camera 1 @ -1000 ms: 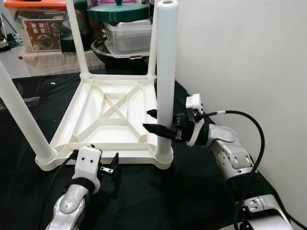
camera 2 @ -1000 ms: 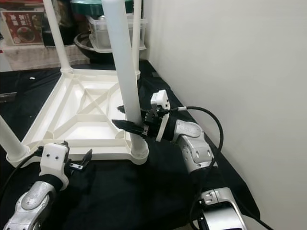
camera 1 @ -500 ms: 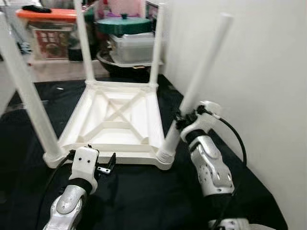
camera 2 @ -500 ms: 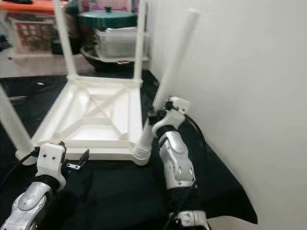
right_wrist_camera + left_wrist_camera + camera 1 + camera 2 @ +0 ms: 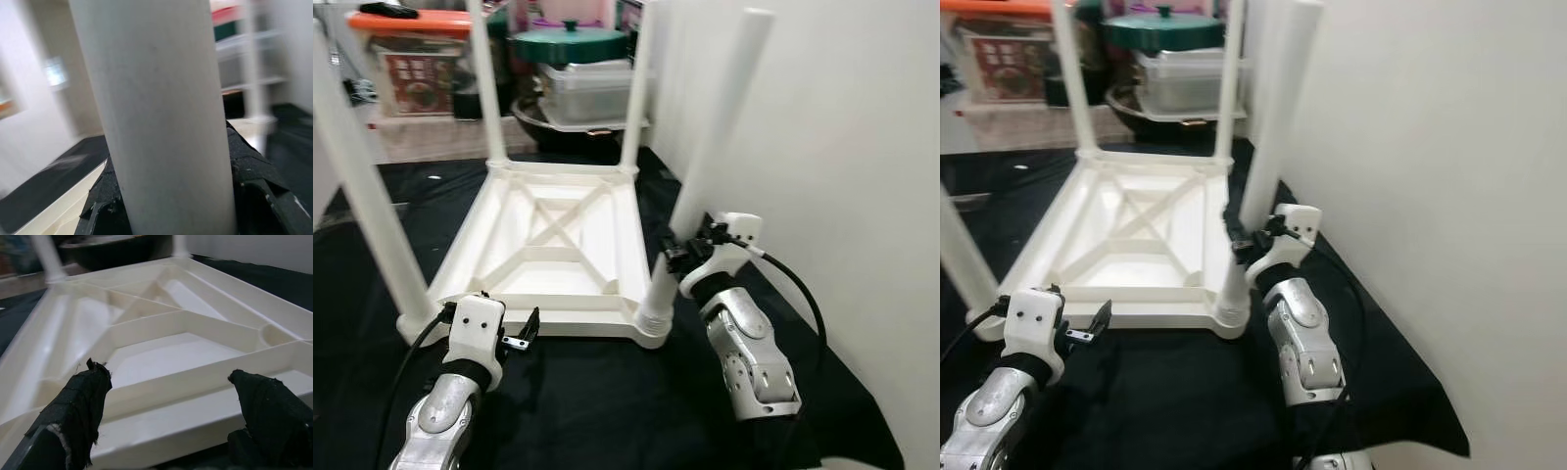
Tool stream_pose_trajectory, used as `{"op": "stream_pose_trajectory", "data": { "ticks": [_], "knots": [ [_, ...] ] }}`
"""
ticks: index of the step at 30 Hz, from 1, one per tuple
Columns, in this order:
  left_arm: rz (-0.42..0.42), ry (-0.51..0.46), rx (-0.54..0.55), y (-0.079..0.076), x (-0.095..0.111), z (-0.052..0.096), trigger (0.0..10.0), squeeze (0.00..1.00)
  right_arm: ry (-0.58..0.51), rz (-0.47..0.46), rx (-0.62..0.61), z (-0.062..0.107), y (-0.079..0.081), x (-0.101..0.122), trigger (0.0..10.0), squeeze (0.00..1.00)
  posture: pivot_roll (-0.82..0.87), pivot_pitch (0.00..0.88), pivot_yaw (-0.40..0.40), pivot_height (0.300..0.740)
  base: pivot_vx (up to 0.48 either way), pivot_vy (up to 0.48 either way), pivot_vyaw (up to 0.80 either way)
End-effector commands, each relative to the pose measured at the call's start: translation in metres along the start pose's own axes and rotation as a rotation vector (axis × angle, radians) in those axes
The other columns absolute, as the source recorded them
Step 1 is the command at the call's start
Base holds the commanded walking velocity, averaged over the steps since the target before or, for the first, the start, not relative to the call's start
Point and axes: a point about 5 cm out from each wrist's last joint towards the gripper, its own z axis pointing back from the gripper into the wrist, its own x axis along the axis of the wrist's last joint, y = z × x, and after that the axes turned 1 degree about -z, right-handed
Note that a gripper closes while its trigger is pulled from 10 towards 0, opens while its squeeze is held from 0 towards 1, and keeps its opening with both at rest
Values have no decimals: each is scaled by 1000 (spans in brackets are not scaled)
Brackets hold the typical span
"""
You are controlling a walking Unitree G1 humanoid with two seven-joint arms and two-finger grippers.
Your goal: Building children table
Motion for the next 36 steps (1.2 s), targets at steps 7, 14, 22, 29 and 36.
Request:
{"op": "stream_pose_trajectory", "data": {
  "ticks": [7,14,22,29,36],
  "knots": [
    [9,20,16,2,-6,4,10000,0,95,62,192,9,-3,-16,0,0,120,0,-73,740,0,0,0],
    [18,27,19,0,-8,5,10000,0,4,57,200,18,0,-14,0,0,117,0,-70,740,0,0,0],
    [19,30,12,2,-9,2,10000,0,-20,29,139,40,1,-24,0,0,100,0,-43,740,0,0,0],
    [17,27,2,1,-7,-1,10000,0,10,34,99,39,0,-30,0,0,104,0,-41,740,0,0,0],
    [15,27,11,3,-7,1,10000,0,177,18,-61,31,6,-50,0,0,121,0,-49,740,0,0,0]
  ]
}}
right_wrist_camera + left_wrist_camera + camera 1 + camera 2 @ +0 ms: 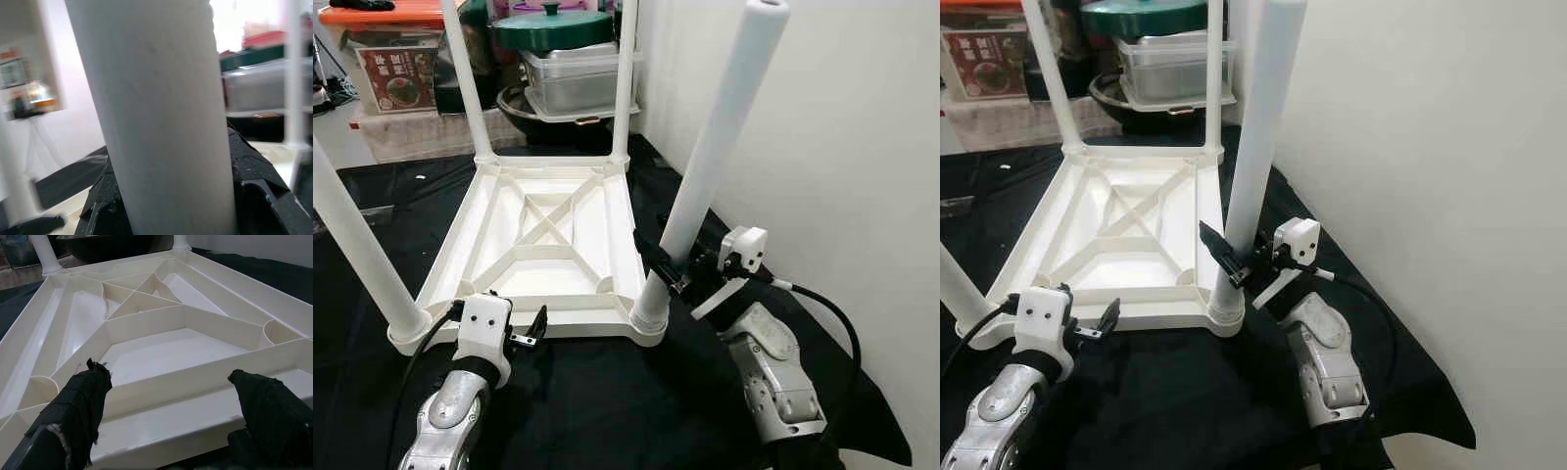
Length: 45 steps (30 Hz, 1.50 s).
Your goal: Building children table
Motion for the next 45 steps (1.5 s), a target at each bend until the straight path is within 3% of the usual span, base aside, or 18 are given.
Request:
{"op": "stream_pose_trajectory", "data": {
  "ticks": [1,3,5,8,11,12,14,15,17,20,21,22,25,35,37,42,45],
  "knots": [
    [-3,15,4,1,-3,2,10000,0,261,-40,-106,13,-2,-41,0,0,121,0,-49,740,0,0,0],
    [-4,16,9,2,-3,3,10000,0,380,-4,-218,11,-5,-51,0,0,126,0,-52,740,0,0,0],
    [-7,16,15,4,-3,4,10000,0,408,-62,-469,11,-17,-55,0,0,132,0,-57,740,0,0,0],
    [-8,15,17,5,-2,4,10000,0,410,-85,-531,11,-20,-55,0,0,132,0,-57,740,0,0,0],
    [-9,13,24,7,-1,5,10000,0,321,-114,-604,7,-23,-48,0,0,140,0,-51,740,0,0,0],
    [-9,14,25,7,-2,5,10000,0,241,-169,-533,2,-16,-41,0,0,140,0,-51,740,0,0,0],
    [-9,14,25,7,-2,5,10000,0,241,-169,-533,2,-16,-41,0,0,140,0,-51,740,0,0,0],
    [-11,17,22,8,-3,5,10000,0,152,-182,-412,-3,-7,-30,0,0,128,0,-42,740,0,0,0],
    [-11,17,22,8,-3,5,10000,0,152,-182,-412,-3,-7,-30,0,0,128,0,-42,740,0,0,0],
    [-8,14,14,6,-2,2,10000,0,19,-114,21,3,18,-9,0,0,116,0,-41,740,0,0,0],
    [-8,14,14,6,-2,2,10000,0,19,-114,21,3,18,-9,0,0,116,0,-41,740,0,0,0],
    [-5,10,12,5,-2,1,10000,0,33,-99,167,8,26,-7,0,0,115,0,-42,740,0,0,0],
    [-4,13,11,5,-3,1,10000,0,53,-70,264,8,29,-8,0,0,116,0,-46,740,0,0,0],
    [-3,18,19,7,-3,4,10000,0,67,-83,422,4,31,-8,0,0,132,0,-57,740,0,0,0],
    [-1,23,17,7,-5,4,10000,0,93,-99,512,7,32,-9,0,0,127,0,-56,740,0,0,0],
    [1,23,15,6,-5,4,10000,0,94,-111,523,3,28,-8,0,0,130,0,-59,740,0,0,0],
    [2,22,18,6,-4,4,10000,0,66,-111,434,-2,24,-7,0,0,131,0,-60,740,0,0,0]
  ]
}}
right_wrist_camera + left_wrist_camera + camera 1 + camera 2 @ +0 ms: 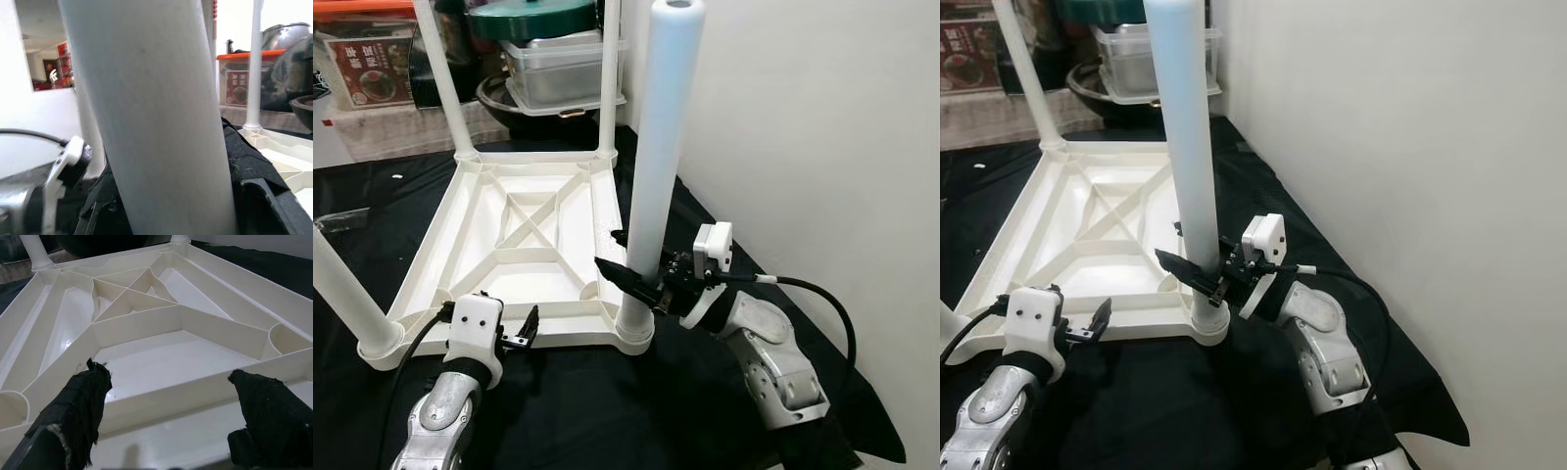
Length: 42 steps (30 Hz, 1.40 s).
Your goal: Building children table
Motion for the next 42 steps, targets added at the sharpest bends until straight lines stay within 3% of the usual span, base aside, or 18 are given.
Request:
{"op": "stream_pose_trajectory", "data": {
  "ticks": [1,2,4,5,6,8,10,11,22,31,32,38,39,42],
  "knots": [
    [10,18,3,0,-3,2,10000,0,52,-96,-77,0,2,-21,0,0,131,0,-62,740,0,0,0],
    [11,19,5,0,-4,3,10000,0,71,-95,-185,0,-2,-26,0,0,130,0,-61,740,0,0,0],
    [11,19,5,0,-4,3,10000,0,71,-95,-185,0,-2,-26,0,0,130,0,-61,740,0,0,0],
    [11,21,6,1,-5,4,10000,0,132,-105,-355,1,-8,-35,0,0,125,0,-58,740,0,0,0],
    [11,21,6,1,-5,4,10000,0,132,-105,-355,1,-8,-35,0,0,125,0,-58,740,0,0,0],
    [12,22,7,1,-5,4,10000,0,275,-93,-644,8,-15,-51,0,0,125,0,-51,740,0,0,0],
    [12,22,7,1,-5,4,10000,0,275,-93,-644,8,-15,-51,0,0,125,0,-51,740,0,0,0],
    [11,19,6,1,-3,3,10000,0,336,-93,-826,15,-18,-58,0,0,130,0,-47,740,0,0,0],
    [-6,18,10,6,-2,2,10000,0,358,-79,-1101,38,-30,-59,0,0,130,0,-38,740,0,0,0],
    [-7,17,3,3,-2,1,10000,0,390,-115,-1102,35,-27,-61,0,0,125,0,-29,740,0,0,0],
    [-8,18,1,2,-3,0,10000,0,389,-112,-1099,34,-26,-60,9608,0,122,0,-26,740,0,0,0],
    [-13,17,-7,3,-2,-2,10000,0,354,-85,-1097,30,-28,-51,10000,0,115,0,-20,740,0,0,0],
    [-16,16,-10,4,-2,-3,10000,0,344,-76,-1097,29,-29,-49,10000,376,112,0,-19,740,0,0,0],
    [-17,15,-12,4,-2,-3,10000,0,337,-72,-1102,29,-30,-47,10000,357,111,0,-18,740,0,0,0]
  ]
}}
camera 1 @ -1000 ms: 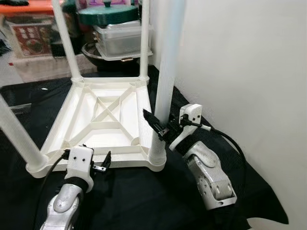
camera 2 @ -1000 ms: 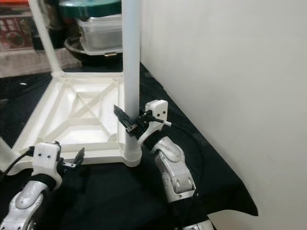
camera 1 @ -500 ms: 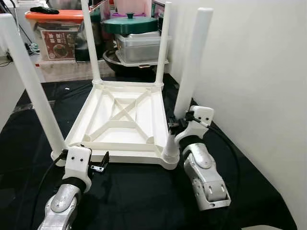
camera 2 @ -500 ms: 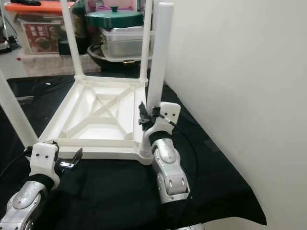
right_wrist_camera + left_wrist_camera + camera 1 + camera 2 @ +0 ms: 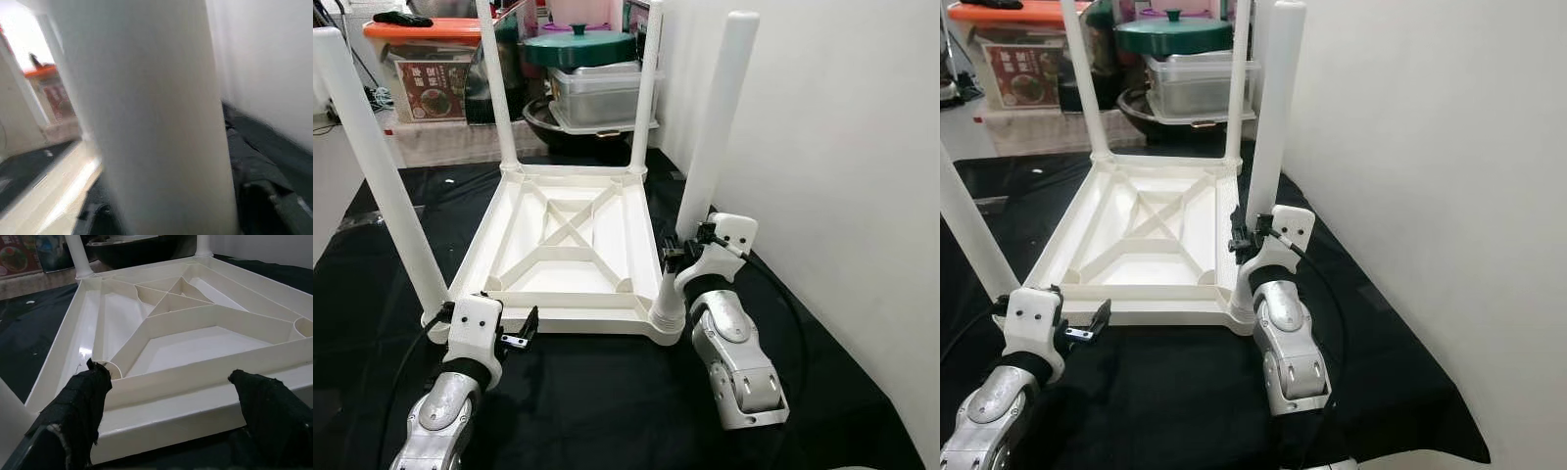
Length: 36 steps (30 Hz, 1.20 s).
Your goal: Building children table
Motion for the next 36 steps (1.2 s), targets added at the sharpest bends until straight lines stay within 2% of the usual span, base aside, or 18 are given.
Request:
{"op": "stream_pose_trajectory", "data": {
  "ticks": [1,3,4,5,6,7,8,9,10,11,18,19,22,27,31,32,36],
  "knots": [
    [-10,16,-9,1,-3,-1,10000,0,140,-7,-88,5,-17,-28,10000,776,110,0,-17,740,0,0,0],
    [-10,16,-10,1,-3,-2,10000,0,135,-8,-88,5,-17,-25,10000,773,108,0,-17,740,0,0,0],
    [-11,15,-12,1,-3,-2,10000,0,113,4,-79,5,-16,-20,10000,0,107,0,-16,740,0,0,0],
    [-10,15,-14,1,-3,-2,10000,0,78,0,-66,5,-13,-10,10000,0,103,0,-15,740,0,0,0],
    [-10,15,-14,1,-3,-2,10000,0,78,0,-66,5,-13,-10,10000,0,103,0,-15,740,0,0,0],
    [-10,14,-14,1,-2,-2,10000,0,63,-5,-72,5,-13,-7,10000,51,102,0,-13,740,0,0,0],
    [-10,14,-15,1,-2,-3,10000,0,62,-8,-74,5,-13,-6,10000,894,103,0,-13,740,0,0,0],
    [-10,14,-15,1,-2,-3,10000,0,62,-8,-74,5,-13,-6,10000,894,103,0,-13,740,0,0,0],
    [-11,13,-15,2,-2,-3,10000,0,58,-7,-76,5,-13,-5,10000,1000,104,0,-13,740,0,0,0],
    [-11,13,-16,2,-2,-3,10000,0,50,-8,-71,6,-11,-3,10000,847,105,0,-14,740,0,0,0],
    [-11,12,-16,2,-2,-3,10000,0,42,-10,-64,6,-9,0,10000,847,105,0,-14,740,0,0,0],
    [-11,13,-15,2,-2,-3,10000,0,28,-12,-47,7,-7,4,10000,0,100,0,-13,740,0,0,0],
    [-11,14,-19,1,-2,-3,10000,0,-6,-6,24,9,-1,16,10000,0,91,0,-8,740,0,0,0],
    [-9,13,-26,0,-3,-3,10000,0,-13,26,107,10,1,22,10000,0,84,0,-3,740,0,0,0],
    [-7,13,-33,-2,-3,-5,10000,0,-10,53,136,9,-3,24,10000,0,73,0,-1,740,0,0,0],
    [-7,11,-38,-3,-3,-6,10000,0,-26,98,163,3,-10,32,10000,0,64,0,2,740,0,0,0],
    [-7,10,-42,-4,-3,-7,10000,0,-37,128,190,-2,-15,42,10000,0,64,0,2,740,0,0,0]
  ]
}}
